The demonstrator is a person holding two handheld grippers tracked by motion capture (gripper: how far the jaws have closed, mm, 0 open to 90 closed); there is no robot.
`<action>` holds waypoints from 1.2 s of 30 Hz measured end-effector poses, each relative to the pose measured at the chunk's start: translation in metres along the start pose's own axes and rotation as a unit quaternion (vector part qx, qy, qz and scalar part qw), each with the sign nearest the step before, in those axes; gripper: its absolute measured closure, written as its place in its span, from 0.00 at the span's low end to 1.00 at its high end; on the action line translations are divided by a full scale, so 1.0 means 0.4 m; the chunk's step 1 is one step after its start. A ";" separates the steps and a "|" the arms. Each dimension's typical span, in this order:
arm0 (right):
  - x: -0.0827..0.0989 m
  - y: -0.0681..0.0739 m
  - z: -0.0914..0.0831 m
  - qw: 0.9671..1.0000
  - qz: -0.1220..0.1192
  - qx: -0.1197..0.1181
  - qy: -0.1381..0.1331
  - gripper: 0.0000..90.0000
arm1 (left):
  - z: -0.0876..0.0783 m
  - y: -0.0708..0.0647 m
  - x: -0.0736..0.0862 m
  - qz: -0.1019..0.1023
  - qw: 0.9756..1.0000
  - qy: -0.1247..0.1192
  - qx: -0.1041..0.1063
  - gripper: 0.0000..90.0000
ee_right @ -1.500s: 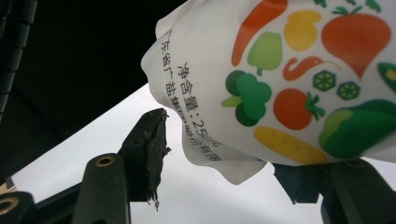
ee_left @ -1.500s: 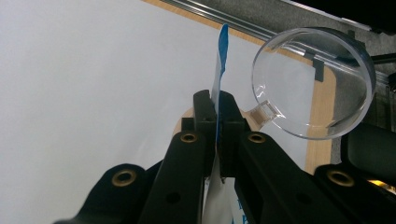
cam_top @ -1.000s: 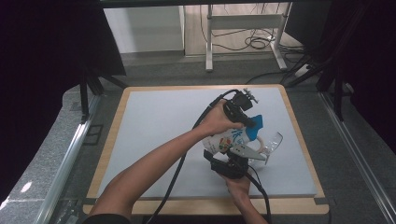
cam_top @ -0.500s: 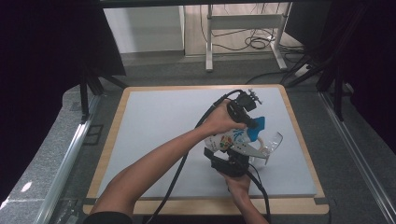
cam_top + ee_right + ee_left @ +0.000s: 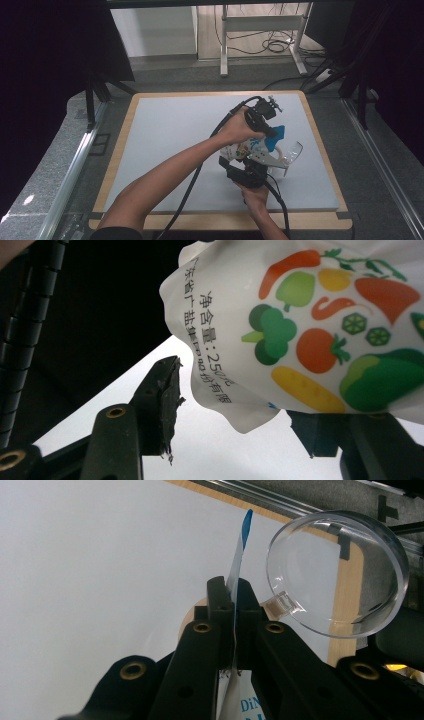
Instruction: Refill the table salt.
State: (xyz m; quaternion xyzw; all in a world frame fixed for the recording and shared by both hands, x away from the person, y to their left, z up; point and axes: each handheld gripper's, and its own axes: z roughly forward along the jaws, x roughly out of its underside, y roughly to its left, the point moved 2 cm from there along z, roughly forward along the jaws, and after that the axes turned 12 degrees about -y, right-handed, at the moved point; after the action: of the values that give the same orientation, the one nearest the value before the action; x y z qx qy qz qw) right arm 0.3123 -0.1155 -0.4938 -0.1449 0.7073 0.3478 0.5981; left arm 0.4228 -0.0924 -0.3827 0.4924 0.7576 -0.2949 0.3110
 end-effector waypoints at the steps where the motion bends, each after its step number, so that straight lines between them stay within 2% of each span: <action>1: 0.000 -0.001 0.000 1.000 -0.001 0.000 0.000 0.47 | 0.000 0.000 0.000 0.000 1.000 0.000 -0.001 1.00; 16: 0.001 -0.001 -0.002 1.000 -0.004 -0.001 -0.002 0.47 | -0.002 -0.005 -0.002 0.004 1.000 0.001 -0.006 1.00; 36: 0.002 -0.003 -0.003 1.000 -0.008 0.001 -0.004 0.47 | 0.001 -0.006 -0.002 0.003 1.000 -0.001 -0.001 1.00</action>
State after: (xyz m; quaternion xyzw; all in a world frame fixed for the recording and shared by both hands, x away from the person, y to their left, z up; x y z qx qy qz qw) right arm 0.3118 -0.1170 -0.4947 -0.1486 0.7041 0.3431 0.6037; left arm 0.4208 -0.0939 -0.3821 0.4937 0.7566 -0.2933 0.3128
